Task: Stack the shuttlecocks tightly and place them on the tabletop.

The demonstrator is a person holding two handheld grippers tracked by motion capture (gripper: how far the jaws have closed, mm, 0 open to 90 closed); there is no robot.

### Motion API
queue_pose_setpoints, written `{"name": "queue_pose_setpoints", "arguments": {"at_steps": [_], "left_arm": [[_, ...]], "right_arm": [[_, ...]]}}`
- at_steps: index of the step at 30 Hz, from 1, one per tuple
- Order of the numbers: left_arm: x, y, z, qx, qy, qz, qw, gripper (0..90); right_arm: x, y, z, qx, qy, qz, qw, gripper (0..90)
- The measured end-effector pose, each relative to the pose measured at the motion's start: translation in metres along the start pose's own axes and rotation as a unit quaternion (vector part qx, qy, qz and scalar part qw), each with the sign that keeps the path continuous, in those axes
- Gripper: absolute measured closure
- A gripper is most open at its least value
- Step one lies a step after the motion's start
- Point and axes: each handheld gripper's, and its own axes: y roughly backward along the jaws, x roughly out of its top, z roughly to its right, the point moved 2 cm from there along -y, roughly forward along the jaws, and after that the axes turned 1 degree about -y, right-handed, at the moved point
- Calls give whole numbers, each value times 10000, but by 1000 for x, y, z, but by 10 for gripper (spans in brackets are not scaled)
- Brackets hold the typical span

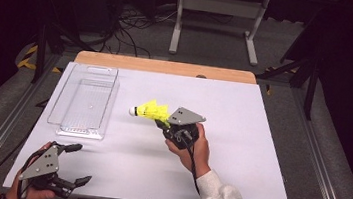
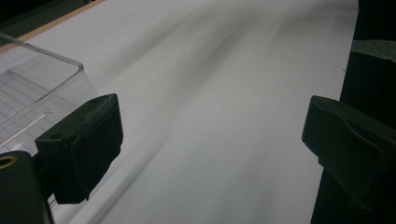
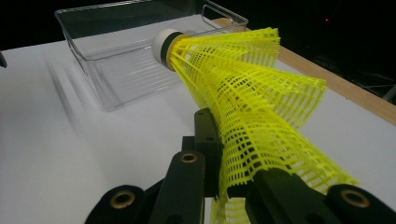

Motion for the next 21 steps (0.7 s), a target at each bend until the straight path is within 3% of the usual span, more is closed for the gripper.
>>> {"name": "queue_pose_setpoints", "arguments": {"at_steps": [21], "left_arm": [[0,1,0,4,10,14,10000,62]], "right_arm": [[6,-5,-6,75,57,36,9999,878]]}}
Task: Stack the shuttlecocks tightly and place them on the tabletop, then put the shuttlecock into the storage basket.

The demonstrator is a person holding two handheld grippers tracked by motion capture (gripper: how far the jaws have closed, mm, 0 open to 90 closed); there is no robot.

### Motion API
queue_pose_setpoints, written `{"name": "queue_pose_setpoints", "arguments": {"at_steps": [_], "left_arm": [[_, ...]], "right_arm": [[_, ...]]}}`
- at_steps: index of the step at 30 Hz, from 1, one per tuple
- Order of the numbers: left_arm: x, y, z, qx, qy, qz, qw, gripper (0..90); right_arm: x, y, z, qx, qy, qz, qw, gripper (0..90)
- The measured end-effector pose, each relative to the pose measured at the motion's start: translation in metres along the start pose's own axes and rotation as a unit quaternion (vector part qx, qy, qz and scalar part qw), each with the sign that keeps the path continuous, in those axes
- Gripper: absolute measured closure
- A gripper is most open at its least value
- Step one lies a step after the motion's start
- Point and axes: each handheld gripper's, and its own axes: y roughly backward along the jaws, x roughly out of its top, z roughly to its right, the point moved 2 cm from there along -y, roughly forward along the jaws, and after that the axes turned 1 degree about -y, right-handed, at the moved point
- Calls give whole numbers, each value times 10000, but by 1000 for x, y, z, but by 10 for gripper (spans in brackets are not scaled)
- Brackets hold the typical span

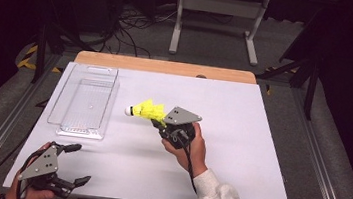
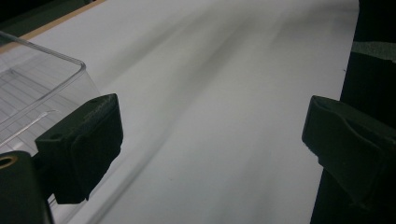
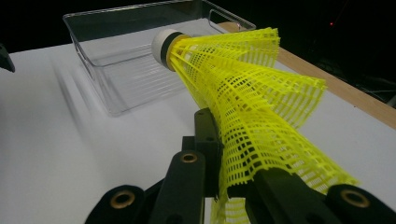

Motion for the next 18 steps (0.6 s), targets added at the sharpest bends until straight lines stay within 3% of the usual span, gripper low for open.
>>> {"name": "queue_pose_setpoints", "arguments": {"at_steps": [18], "left_arm": [[1,1,-1,17,5,39,10000,60]], "right_arm": [[17,-16,-10,156,151,-52,9998,878]]}}
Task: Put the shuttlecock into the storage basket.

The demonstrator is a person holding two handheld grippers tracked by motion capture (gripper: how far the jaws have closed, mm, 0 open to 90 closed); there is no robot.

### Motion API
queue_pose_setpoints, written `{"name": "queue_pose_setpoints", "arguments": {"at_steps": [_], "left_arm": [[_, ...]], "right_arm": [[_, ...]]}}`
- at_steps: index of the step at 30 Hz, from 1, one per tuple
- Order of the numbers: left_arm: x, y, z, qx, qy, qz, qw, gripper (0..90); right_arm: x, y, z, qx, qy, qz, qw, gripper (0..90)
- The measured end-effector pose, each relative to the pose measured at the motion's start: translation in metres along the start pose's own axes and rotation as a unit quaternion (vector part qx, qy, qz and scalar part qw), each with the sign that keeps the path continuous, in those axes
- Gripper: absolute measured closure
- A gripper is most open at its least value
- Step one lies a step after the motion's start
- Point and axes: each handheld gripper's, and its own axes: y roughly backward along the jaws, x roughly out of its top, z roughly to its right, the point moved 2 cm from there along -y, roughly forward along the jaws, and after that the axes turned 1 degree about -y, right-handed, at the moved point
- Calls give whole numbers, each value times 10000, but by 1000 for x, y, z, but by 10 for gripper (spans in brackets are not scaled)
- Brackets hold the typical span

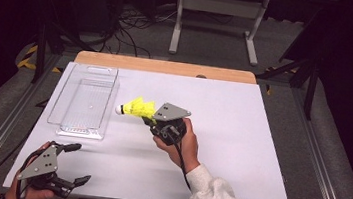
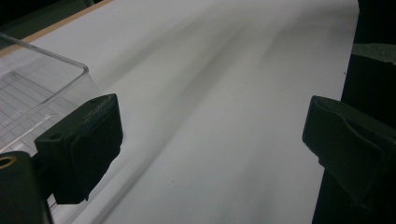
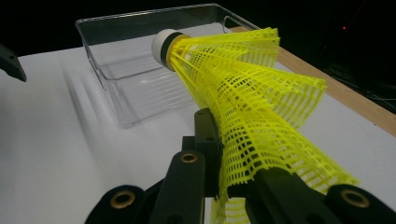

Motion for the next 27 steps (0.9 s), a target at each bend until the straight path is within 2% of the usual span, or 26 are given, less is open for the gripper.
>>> {"name": "queue_pose_setpoints", "arguments": {"at_steps": [11,16,27], "left_arm": [[2,-4,-1,-56,-88,-30,9999,59],[1,-3,0,-51,-50,-5,10000,59],[1,-1,1,-44,-55,-39,10000,59]], "right_arm": [[13,-12,-5,93,121,-4,9999,878],[21,-24,-14,214,247,-51,9995,877],[34,-44,-23,413,348,-142,9984,877]]}}
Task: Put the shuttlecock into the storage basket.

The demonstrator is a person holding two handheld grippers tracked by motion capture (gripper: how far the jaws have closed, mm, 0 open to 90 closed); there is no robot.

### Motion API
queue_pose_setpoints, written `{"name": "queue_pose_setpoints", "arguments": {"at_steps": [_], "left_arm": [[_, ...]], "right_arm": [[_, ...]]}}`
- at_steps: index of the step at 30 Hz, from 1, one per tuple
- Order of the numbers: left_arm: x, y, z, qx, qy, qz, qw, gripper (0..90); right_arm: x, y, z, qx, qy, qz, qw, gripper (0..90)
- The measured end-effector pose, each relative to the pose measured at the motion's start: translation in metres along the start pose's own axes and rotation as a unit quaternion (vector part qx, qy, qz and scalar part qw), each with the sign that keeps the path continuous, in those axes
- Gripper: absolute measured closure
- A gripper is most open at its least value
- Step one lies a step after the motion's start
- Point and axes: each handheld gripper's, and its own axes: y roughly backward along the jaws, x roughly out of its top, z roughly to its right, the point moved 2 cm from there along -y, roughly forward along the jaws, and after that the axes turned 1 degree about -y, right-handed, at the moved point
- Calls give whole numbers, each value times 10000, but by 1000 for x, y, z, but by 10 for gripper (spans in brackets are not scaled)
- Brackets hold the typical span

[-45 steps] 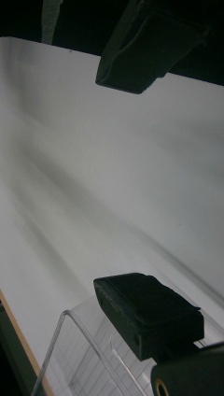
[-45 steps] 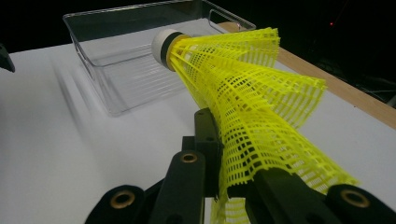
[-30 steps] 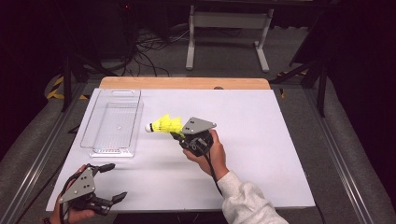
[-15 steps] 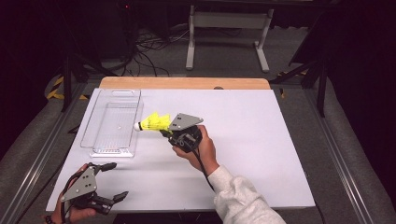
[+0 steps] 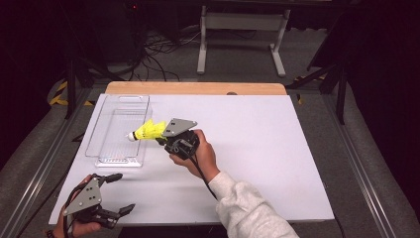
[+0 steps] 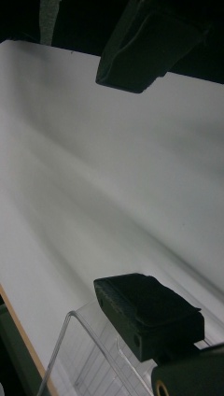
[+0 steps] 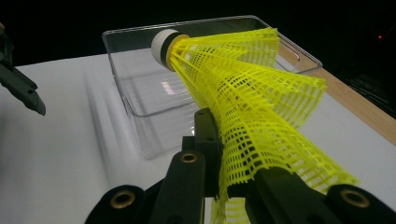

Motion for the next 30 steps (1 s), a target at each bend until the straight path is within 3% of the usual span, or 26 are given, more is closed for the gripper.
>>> {"name": "queue_pose_setpoints", "arguments": {"at_steps": [6,13,30], "left_arm": [[0,0,1,12,5,25,10000,59],[-1,1,1,16,8,33,10000,58],[-1,2,1,-4,20,66,10000,58]], "right_arm": [[9,-11,-3,83,44,-28,10000,878],[22,-23,-10,163,258,-178,9994,878],[35,-52,-22,506,502,-582,9958,877]]}}
